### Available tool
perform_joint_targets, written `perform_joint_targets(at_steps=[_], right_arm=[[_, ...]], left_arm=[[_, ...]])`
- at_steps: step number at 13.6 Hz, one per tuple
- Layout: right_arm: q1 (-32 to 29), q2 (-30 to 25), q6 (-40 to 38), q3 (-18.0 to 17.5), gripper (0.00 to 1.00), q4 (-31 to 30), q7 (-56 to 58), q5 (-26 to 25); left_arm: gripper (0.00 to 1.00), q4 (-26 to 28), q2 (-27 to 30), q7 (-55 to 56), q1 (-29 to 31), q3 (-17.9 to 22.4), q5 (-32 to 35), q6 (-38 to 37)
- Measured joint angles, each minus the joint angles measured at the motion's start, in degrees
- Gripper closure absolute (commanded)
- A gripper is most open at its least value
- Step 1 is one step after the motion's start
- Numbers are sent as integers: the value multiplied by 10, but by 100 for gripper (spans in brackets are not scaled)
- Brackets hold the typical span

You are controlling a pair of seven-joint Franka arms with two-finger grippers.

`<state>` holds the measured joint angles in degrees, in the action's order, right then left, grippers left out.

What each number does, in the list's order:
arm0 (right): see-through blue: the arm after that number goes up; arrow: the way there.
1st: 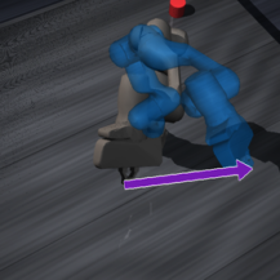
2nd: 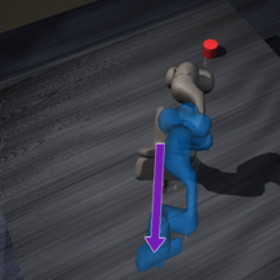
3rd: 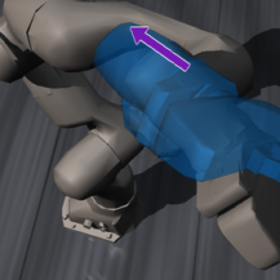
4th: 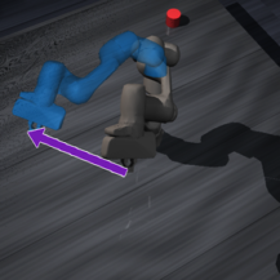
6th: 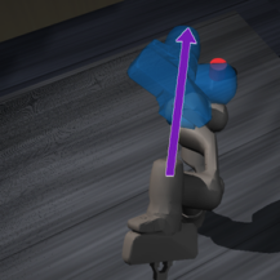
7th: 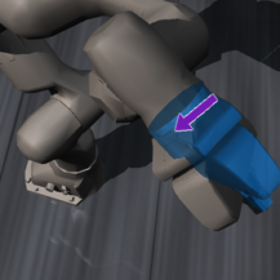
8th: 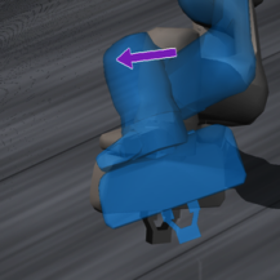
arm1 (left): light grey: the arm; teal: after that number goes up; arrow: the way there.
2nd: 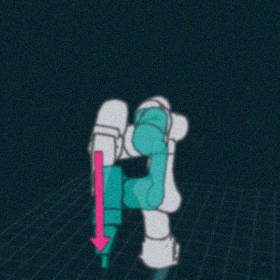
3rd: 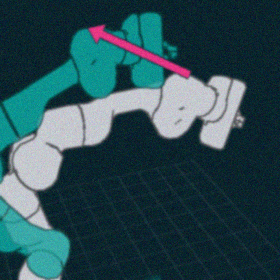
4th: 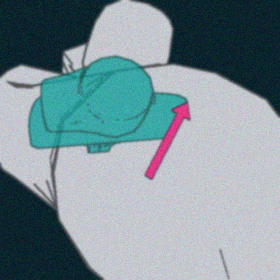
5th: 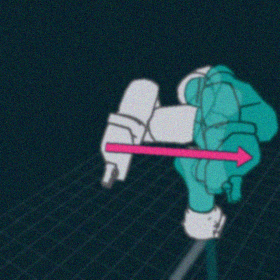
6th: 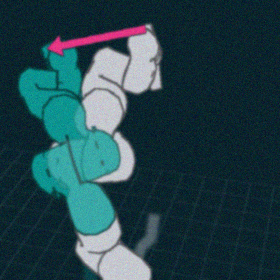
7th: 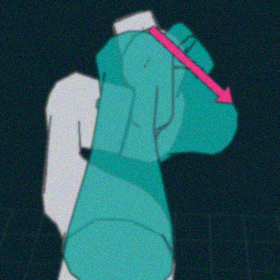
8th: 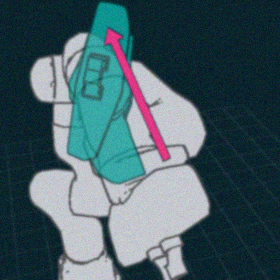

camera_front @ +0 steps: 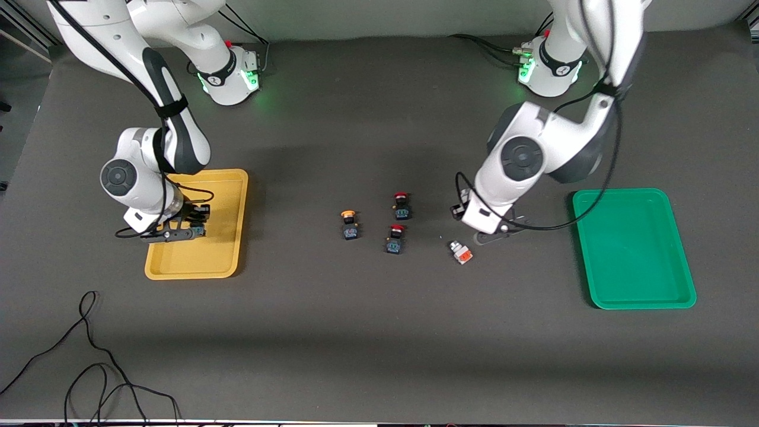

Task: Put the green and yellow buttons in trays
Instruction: 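Place the blue button in the yellow tray while the left gripper places white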

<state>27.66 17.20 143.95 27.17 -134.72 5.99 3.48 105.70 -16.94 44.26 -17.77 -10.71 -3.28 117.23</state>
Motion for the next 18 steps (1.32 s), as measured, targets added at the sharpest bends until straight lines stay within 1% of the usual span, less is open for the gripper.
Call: perform_joint_targets(at_steps=[1, 3, 4, 7, 9, 10, 11, 12, 16, 18], right_arm=[[0, 4, 1, 0, 100, 0, 0, 7], [1, 9, 3, -2, 100, 0, 0, 30], [1, 10, 3, -4, 100, 0, 0, 42], [2, 12, 3, -11, 100, 0, 0, 69], [3, 13, 5, -26, 100, 0, 0, 99], [4, 15, 13, -33, 71, 0, 0, 107], [6, 19, 19, -37, 24, 0, 0, 111], [6, 23, 24, -38, 1, 1, 0, 112], [6, 23, 21, -37, 0, 7, 0, 114], [6, 9, -1, -37, 0, 17, -1, 117]], left_arm=[[100, -19, 9, -33, 13, 1, -2, -37], [100, -44, 16, -138, 56, 4, -2, -92], [100, -49, 17, -205, 90, 6, -2, -110], [100, -61, 15, -411, 217, 11, 9, -145], [100, -65, 13, -483, 277, 12, 43, -152], [100, -65, 10, -500, 294, 12, 56, -152], [100, -65, 3, -506, 303, 12, 73, -146], [100, -64, -9, -505, 308, 12, 86, -127], [100, -48, -100, -469, 326, 15, 109, -7], [100, -46, -145, -439, 327, 15, 119, 35]])
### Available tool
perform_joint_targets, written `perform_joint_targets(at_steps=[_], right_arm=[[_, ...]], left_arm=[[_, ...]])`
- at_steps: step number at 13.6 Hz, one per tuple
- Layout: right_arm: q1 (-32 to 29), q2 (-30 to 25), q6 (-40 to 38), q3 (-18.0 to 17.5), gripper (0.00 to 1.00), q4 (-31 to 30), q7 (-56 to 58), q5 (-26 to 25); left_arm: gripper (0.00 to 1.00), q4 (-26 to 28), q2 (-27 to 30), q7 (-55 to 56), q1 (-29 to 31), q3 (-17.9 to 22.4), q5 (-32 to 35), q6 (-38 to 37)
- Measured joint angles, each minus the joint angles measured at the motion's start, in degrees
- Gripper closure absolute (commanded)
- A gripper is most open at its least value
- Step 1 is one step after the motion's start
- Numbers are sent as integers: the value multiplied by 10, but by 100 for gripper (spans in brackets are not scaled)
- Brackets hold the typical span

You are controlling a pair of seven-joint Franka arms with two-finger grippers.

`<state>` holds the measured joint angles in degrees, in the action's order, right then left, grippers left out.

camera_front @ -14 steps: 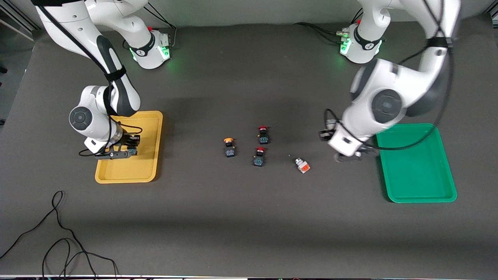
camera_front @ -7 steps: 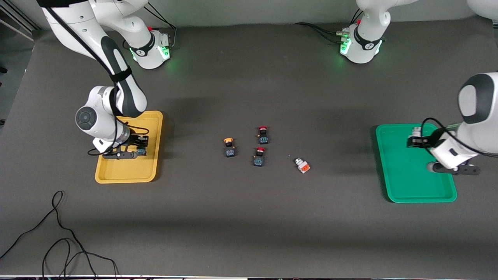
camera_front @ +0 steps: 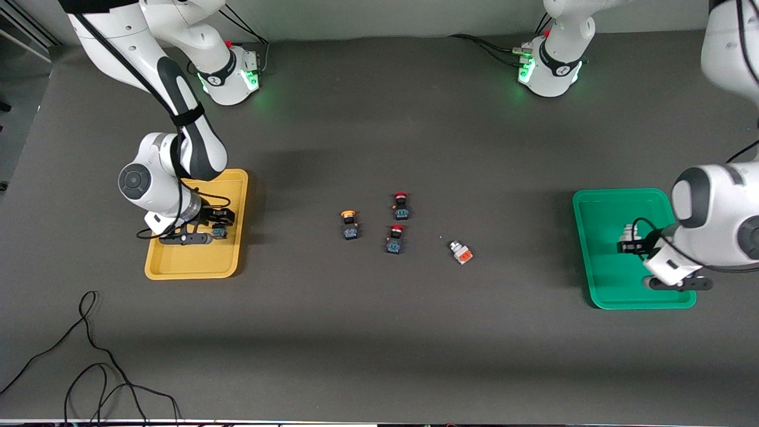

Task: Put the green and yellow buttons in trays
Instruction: 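Place the blue button in the yellow tray while the left gripper places white, then reach the second blue button with the right gripper while the left gripper reaches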

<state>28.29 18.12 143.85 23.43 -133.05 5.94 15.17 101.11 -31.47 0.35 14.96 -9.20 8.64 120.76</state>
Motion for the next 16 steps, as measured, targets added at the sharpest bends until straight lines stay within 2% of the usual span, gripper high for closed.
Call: perform_joint_targets(at_steps=[1, 2, 3, 4, 5, 6, 9, 11, 13, 16], right_arm=[[0, -13, -27, 0, 0, 11, -1, 1], [1, -28, -62, 0, 0, 27, -8, 2], [4, -42, -102, 0, 0, 47, -21, 3], [12, -55, -140, 0, 0, 73, -44, 3], [26, -62, -170, 0, 0, 99, -73, 3], [42, -65, -190, 0, 0, 123, -108, 3], [111, -49, -211, -2, 0, 178, -227, 3], [160, -14, -211, -3, 0, 213, -297, 3], [200, 36, -207, -5, 0, 254, -358, 10], [244, 110, -175, -6, 0, 301, -393, 53]], left_arm=[[98, 0, -16, 9, 0, 0, 1, 10], [86, 0, -25, 14, 0, -1, 1, 17], [55, 0, -29, 16, 0, -1, 2, 19], [36, 0, -31, 18, 0, -1, 2, 19], [12, 0, -31, 20, 0, -1, 2, 21], [2, 0, -31, 21, 1, 0, 2, 26], [1, -5, -30, 25, 1, 0, 2, 27], [2, -18, -19, 25, 2, -1, 2, 15], [2, -46, 15, 25, 1, -6, 2, -46], [2, -88, 87, 24, 0, -34, 2, -135]])
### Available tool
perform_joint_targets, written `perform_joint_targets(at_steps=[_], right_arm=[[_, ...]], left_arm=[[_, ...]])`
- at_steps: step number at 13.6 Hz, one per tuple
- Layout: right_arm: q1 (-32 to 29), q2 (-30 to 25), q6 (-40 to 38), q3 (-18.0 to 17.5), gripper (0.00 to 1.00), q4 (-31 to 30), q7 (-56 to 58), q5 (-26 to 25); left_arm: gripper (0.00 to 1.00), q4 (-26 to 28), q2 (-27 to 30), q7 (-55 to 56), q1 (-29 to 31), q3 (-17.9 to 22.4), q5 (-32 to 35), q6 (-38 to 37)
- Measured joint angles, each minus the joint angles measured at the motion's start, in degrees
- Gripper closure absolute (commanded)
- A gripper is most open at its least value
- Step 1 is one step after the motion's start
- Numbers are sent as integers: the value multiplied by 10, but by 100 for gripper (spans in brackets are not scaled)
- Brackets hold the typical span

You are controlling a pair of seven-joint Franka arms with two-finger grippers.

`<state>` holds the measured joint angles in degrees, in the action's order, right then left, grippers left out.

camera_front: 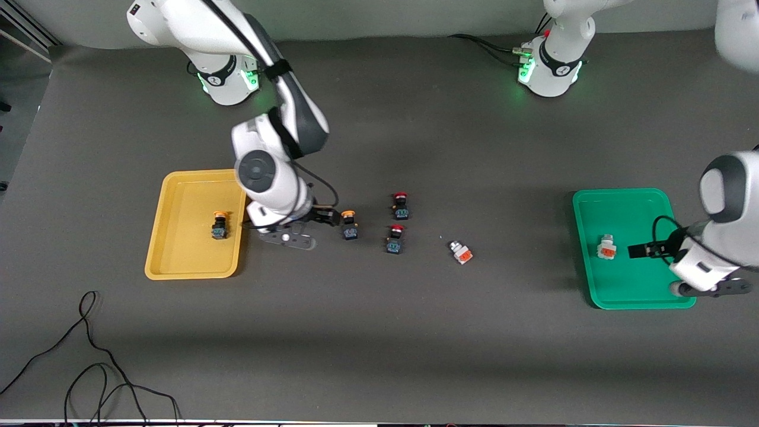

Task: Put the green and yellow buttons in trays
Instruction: 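Reach the second blue button with the right gripper while the left gripper reaches, then grasp the blue button with the right gripper while the left gripper grasps white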

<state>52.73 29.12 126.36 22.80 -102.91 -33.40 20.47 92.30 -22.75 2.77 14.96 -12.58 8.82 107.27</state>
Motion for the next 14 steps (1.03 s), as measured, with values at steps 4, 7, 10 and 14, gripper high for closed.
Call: perform_joint_targets(at_steps=[4, 7, 10, 14], right_arm=[[23, 75, 67, -1, 0, 7, -2, 16], [37, 99, 87, -3, 0, 12, -2, 18], [46, 103, 88, -5, 0, 16, -2, 18], [55, 128, 121, -7, 61, 16, -2, 18]], left_arm=[[2, 5, 23, 48, -16, -61, -37, 8], [2, 10, -7, 183, -72, -67, -50, 35], [3, 11, -37, 356, -143, -69, -53, 80], [4, 17, -69, 591, -225, -70, -52, 138]])
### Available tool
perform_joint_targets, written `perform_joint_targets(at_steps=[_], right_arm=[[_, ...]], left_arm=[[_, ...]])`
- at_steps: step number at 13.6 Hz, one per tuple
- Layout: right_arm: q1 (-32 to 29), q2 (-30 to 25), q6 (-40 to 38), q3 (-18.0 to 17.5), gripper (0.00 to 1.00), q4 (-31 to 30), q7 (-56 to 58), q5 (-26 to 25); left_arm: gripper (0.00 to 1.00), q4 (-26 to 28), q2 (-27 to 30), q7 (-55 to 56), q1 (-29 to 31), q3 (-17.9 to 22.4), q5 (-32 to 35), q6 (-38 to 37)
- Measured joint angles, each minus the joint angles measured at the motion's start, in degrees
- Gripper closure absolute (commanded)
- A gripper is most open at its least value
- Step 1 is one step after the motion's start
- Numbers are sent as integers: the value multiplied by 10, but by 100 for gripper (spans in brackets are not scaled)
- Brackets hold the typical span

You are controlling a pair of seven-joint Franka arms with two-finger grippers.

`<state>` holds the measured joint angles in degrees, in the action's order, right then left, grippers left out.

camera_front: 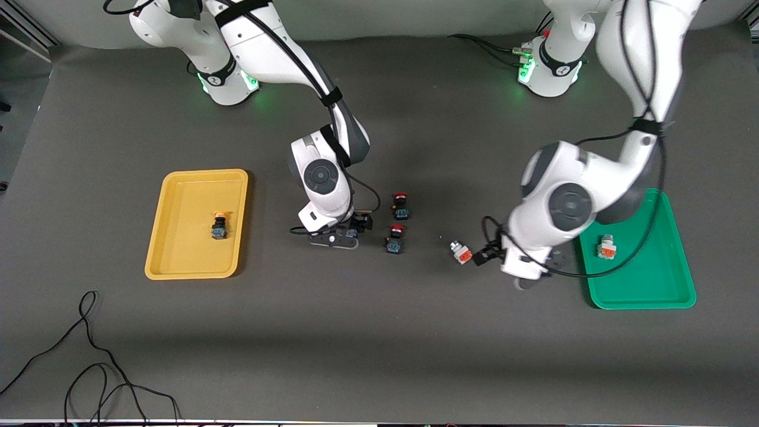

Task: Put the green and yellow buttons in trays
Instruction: 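Grasp the blue button with the right gripper while the left gripper grasps white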

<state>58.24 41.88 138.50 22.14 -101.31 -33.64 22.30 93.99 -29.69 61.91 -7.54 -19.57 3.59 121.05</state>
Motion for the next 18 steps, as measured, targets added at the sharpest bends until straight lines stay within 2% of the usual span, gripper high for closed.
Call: perform_joint_targets(at_steps=[1, 2, 5, 8, 12, 13, 15, 17, 18], right_arm=[[2, 7, 7, 0, 93, 0, 0, 0], [5, 12, 12, 0, 100, 1, 0, 0], [6, 7, 14, 5, 100, 8, -1, 0], [5, -7, 2, 20, 100, 13, -1, 1], [4, -69, -102, 79, 100, 24, 11, 0], [4, -91, -139, 103, 100, 25, 31, 0], [2, -132, -219, 161, 100, 25, 91, 0], [-1, -163, -291, 224, 100, 23, 168, 0], [-1, -173, -319, 261, 100, 23, 216, 0]], left_arm=[[4, 3, -9, 41, -13, 0, 3, 17], [4, 10, -18, 70, -22, 1, 12, 39], [4, 41, -49, 101, -29, 6, 39, 114], [4, 47, -78, 103, -28, 19, 55, 146], [11, 48, -103, 103, -31, 19, 74, 169], [18, 48, -108, 107, -34, 19, 74, 172], [51, 48, -114, 113, -42, 19, 78, 175], [75, 48, -114, 118, -49, 21, 90, 175], [83, 48, -114, 119, -50, 22, 93, 175]])
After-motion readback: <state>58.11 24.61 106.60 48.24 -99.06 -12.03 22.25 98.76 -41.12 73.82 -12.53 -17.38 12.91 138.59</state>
